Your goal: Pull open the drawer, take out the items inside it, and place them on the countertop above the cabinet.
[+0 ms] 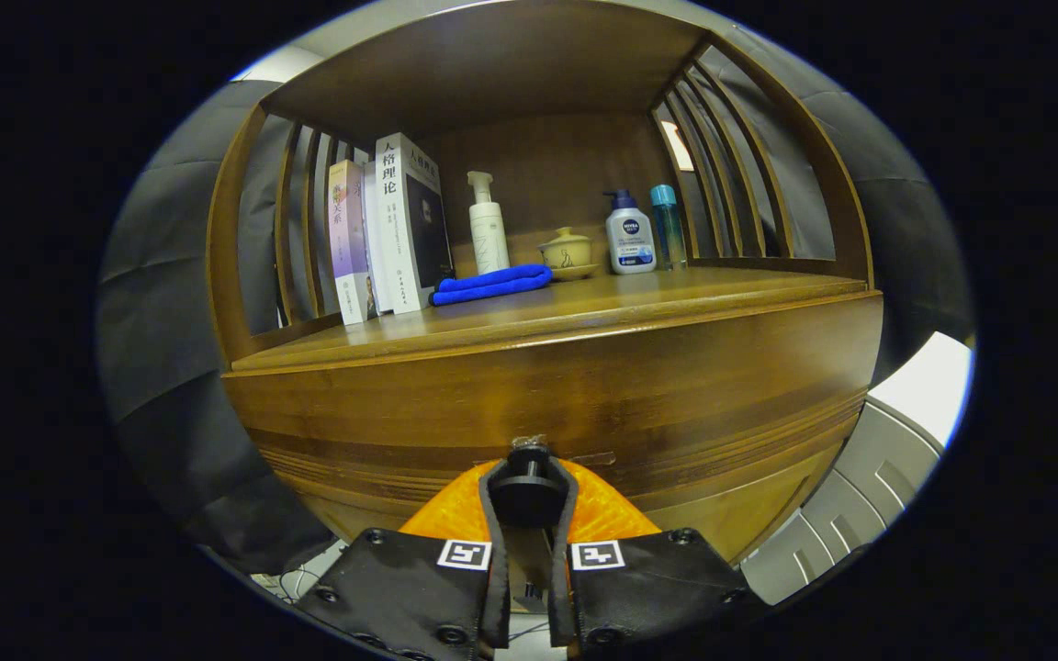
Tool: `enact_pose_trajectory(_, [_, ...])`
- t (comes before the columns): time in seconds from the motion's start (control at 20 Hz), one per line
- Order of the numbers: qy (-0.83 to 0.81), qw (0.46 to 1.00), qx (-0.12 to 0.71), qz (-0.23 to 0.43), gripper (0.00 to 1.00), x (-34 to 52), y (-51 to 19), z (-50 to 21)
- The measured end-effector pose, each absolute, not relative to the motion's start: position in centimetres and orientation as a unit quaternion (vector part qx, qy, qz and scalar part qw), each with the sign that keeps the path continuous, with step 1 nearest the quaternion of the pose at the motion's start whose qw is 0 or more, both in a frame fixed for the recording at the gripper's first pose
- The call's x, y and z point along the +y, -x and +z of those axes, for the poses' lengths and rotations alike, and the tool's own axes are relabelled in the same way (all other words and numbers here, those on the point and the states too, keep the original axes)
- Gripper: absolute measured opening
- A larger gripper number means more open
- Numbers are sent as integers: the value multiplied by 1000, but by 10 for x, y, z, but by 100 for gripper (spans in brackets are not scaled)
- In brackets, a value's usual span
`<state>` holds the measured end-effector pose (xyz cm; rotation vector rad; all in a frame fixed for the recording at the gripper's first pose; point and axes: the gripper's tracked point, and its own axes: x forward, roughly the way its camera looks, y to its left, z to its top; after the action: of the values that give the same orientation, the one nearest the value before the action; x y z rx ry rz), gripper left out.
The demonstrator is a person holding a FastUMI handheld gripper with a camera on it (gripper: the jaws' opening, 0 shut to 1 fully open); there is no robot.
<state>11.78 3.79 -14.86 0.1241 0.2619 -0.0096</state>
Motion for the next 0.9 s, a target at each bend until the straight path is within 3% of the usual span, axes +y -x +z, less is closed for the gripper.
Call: enact_pose_trajectory(0.9, [-47, 990, 131, 1, 18, 41, -55, -148])
